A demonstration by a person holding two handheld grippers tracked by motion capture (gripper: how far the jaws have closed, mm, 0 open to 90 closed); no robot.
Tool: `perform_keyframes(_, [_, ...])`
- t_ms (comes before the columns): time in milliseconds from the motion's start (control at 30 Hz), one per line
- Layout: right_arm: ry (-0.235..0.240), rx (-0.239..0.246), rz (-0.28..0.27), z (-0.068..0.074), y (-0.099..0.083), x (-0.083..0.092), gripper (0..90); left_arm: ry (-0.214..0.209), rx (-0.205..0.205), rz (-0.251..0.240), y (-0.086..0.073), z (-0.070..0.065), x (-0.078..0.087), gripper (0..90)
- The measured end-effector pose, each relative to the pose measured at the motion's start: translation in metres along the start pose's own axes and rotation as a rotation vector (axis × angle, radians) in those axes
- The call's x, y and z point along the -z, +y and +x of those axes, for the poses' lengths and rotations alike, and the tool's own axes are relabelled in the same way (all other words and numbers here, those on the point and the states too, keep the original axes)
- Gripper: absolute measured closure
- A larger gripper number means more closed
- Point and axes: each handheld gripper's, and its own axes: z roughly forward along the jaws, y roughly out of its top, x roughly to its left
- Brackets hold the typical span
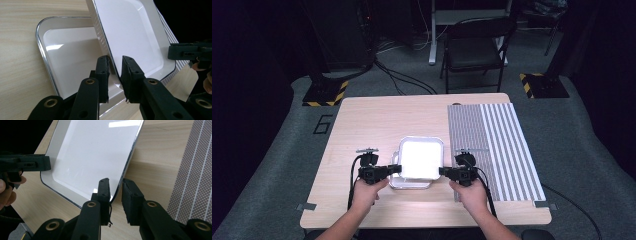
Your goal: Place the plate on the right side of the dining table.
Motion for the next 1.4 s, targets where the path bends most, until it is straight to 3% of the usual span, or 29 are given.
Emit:
perform_keyframes(667, [-0.014,-0.012,-0.015,-0.011,0.003,0.012,78.3,-0.017,-0.014,0.01,0.003,-0.012,-0.014,74.4])
perform_keyframes(700, [-0.02,-0.013,-0.015,-0.012,0.003,0.013,78.4,-0.018,0.003,0.006,0.003,-0.013,-0.016,74.1])
perform_keyframes(833, [-0.022,-0.017,-0.019,-0.016,0.005,0.017,78.7,-0.017,-0.019,0.015,0.005,-0.016,-0.021,74.1])
perform_keyframes(933, [-0.029,-0.019,-0.026,-0.019,0.005,0.02,78.7,-0.022,-0.001,0.015,0.006,-0.019,-0.024,74.1])
perform_keyframes(967, [-0.027,-0.027,-0.026,-0.02,0.005,0.021,78.8,-0.022,-0.019,0.021,0.006,-0.019,-0.025,74.0])
perform_keyframes(1033, [-0.029,-0.027,-0.029,-0.022,0.005,0.022,79.0,-0.024,-0.017,0.021,0.007,-0.022,-0.027,74.0])
perform_keyframes(1067, [-0.033,-0.032,-0.029,-0.023,0.006,0.023,79.0,-0.025,-0.002,0.016,0.007,-0.023,-0.028,74.0])
perform_keyframes(1100, [-0.034,-0.032,-0.029,-0.024,0.006,0.024,79.1,-0.025,-0.019,0.022,0.008,-0.023,-0.028,74.0])
perform_keyframes(1267, [-0.038,-0.036,-0.028,-0.027,0.006,0.028,79.1,-0.023,-0.024,0.024,0.008,-0.027,-0.033,74.0])
perform_keyframes(1300, [-0.04,-0.035,-0.036,-0.028,0.006,0.029,79.1,-0.027,-0.004,0.018,0.008,-0.029,-0.035,74.0])
perform_keyframes(1400, [-0.039,-0.04,-0.04,-0.03,0.006,0.032,79.1,-0.028,-0.027,0.026,0.009,-0.03,-0.037,74.0])
